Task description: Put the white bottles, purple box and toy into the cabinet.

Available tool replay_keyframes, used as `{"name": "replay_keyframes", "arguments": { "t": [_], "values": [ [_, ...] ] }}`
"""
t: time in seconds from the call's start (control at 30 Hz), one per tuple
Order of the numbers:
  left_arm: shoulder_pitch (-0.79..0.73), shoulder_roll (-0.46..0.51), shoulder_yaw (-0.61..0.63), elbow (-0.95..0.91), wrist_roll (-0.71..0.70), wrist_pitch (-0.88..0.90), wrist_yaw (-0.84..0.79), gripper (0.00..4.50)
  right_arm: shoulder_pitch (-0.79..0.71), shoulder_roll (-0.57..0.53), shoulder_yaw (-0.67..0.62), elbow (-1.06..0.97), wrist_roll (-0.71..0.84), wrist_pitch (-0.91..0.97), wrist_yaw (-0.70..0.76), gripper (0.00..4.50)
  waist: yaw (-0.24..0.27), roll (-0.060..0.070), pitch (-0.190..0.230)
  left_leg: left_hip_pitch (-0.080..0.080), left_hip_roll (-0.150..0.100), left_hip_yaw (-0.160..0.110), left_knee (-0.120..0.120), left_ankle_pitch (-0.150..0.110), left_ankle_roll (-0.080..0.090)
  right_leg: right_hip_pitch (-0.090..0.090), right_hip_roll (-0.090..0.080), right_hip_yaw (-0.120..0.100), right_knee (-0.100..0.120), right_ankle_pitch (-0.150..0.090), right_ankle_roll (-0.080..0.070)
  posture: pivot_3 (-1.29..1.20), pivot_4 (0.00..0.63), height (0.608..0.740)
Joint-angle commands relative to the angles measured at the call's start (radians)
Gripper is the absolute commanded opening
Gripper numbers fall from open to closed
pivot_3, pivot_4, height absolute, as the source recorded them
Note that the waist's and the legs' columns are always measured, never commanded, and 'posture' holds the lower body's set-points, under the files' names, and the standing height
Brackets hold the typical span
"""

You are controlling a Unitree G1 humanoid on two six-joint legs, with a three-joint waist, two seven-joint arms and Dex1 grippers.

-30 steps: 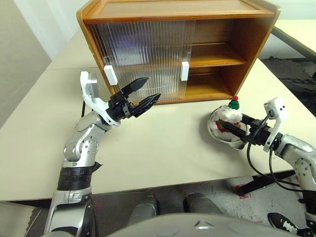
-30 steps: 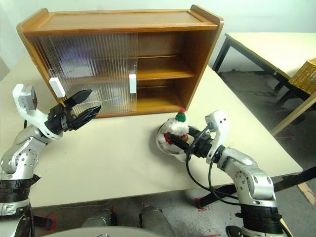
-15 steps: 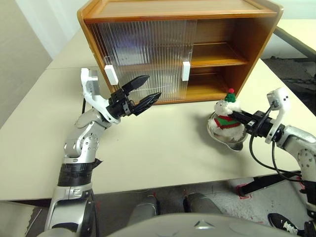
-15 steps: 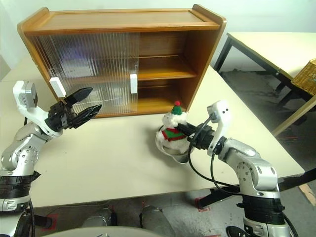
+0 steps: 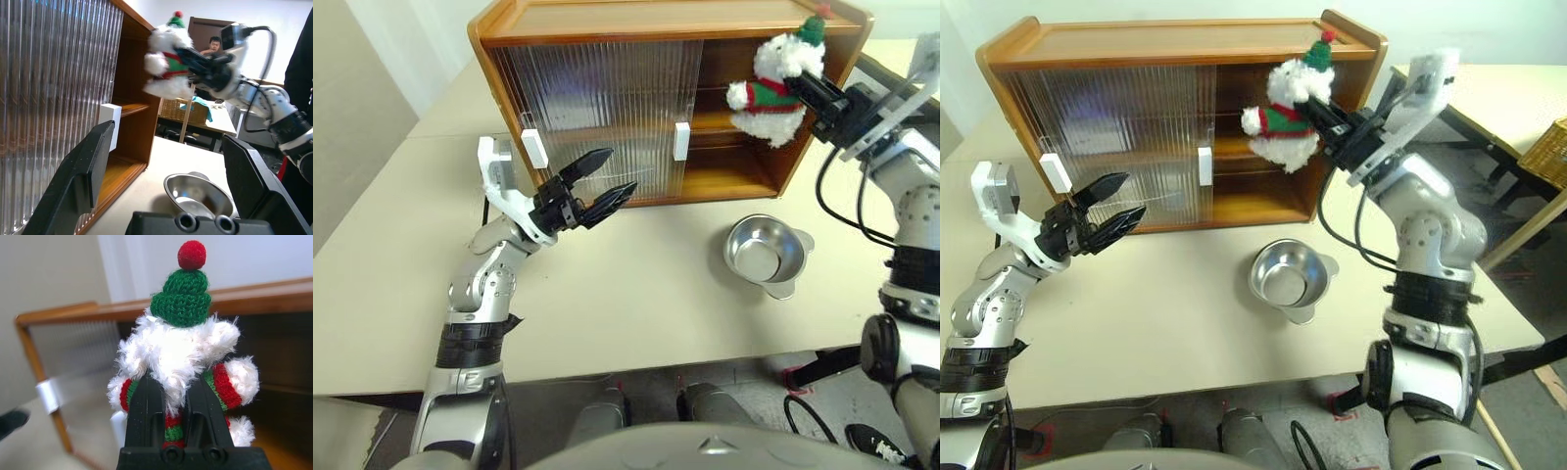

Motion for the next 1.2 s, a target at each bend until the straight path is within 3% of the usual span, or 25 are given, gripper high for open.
{"name": "replay_keyframes", "arguments": {
  "t": [0.03, 0.37, 0.87, 1.2],
  "values": [
    [0.011, -0.002, -0.002, -0.014, 0.018, -0.010, 0.011, 4.50, -0.046, 0.016, 0.052, 0.128, -0.075, -0.067, 0.029, 0.19, 0.003, 0.000, 0.000, -0.001, 0.000, 0.000, 0.000, 0.000, 0.000, 0.000, 0.000, 0.000, 0.000, 0.000, 0.000, -0.15, 0.013, 0.740],
    [0.051, 0.012, 0.016, -0.064, 0.009, -0.003, 0.041, 4.50, -0.155, 0.042, 0.080, 0.395, -0.184, -0.204, 0.064, 0.19, 0.020, 0.001, 0.000, -0.003, 0.000, 0.001, 0.000, 0.000, 0.000, -0.001, 0.000, -0.001, 0.000, 0.002, 0.000, -0.12, 0.025, 0.740],
    [0.062, -0.005, 0.006, -0.087, 0.011, -0.007, 0.070, 4.50, -0.408, 0.099, 0.085, 0.980, -0.396, -0.575, -0.035, 0.19, 0.025, 0.003, 0.001, -0.002, 0.001, 0.001, 0.000, 0.001, 0.002, -0.002, 0.000, -0.001, 0.001, 0.006, -0.006, -0.09, 0.037, 0.740],
    [0.090, -0.001, 0.011, -0.116, 0.007, -0.008, 0.089, 4.50, -0.455, 0.135, 0.071, 1.097, -0.452, -0.651, -0.113, 0.19, 0.033, 0.003, 0.001, -0.002, 0.002, 0.002, -0.002, 0.001, 0.001, -0.002, 0.000, -0.001, 0.001, 0.006, -0.011, -0.07, 0.036, 0.740]
  ]
}}
